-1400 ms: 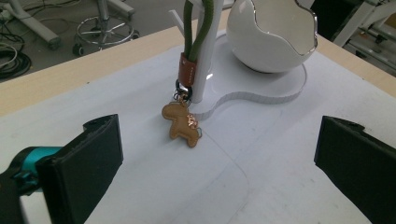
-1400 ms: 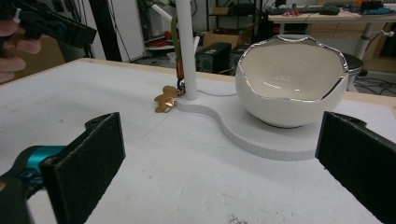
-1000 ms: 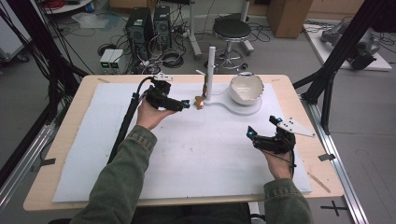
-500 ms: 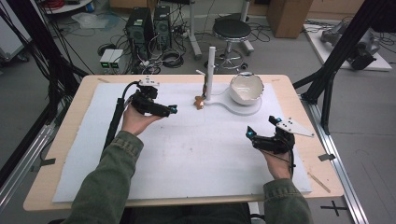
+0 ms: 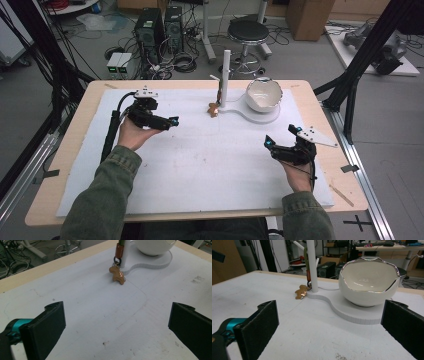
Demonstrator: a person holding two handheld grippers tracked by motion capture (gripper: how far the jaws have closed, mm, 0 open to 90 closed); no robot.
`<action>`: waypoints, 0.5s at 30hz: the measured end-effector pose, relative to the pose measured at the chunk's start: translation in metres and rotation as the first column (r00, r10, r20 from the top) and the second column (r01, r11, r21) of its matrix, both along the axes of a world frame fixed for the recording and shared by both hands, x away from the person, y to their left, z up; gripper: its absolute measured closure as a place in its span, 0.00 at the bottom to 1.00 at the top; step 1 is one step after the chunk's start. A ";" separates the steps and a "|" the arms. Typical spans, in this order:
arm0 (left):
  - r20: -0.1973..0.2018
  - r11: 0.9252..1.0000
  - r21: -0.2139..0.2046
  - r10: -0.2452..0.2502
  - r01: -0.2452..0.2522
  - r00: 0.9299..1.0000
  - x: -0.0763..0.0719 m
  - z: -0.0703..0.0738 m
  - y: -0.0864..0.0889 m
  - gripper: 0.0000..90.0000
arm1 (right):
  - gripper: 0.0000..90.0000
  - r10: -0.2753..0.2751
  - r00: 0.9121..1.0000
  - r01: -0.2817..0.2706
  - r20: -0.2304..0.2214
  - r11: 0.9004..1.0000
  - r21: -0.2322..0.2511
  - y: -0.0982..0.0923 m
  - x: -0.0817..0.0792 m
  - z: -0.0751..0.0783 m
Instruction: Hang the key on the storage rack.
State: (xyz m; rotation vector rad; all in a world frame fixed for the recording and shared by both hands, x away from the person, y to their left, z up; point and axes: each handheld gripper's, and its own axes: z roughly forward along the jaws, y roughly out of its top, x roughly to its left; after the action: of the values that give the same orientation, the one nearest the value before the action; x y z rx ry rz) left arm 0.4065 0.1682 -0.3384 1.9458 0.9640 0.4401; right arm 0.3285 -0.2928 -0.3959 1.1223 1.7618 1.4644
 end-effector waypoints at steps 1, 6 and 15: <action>0.004 1.000 -0.003 0.002 -0.002 1.000 -0.001 0.000 0.002 0.02 | 0.01 0.000 1.000 0.000 0.000 1.000 0.000 0.000 0.000 0.000; 0.012 1.000 0.003 0.001 -0.001 1.000 -0.009 0.000 0.009 0.02 | 0.01 -0.004 1.000 0.004 0.007 1.000 -0.003 -0.001 0.000 0.000; 0.041 1.000 -0.014 0.020 -0.020 0.999 -0.020 -0.002 0.028 0.02 | 0.01 -0.004 1.000 0.004 0.003 1.000 -0.010 0.000 0.000 0.000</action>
State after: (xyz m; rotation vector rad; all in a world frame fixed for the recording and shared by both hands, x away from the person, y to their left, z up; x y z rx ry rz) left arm 0.3862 0.1963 -0.3403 1.9091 0.9587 0.4816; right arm 0.3286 -0.2925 -0.3962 1.1175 1.7622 1.4520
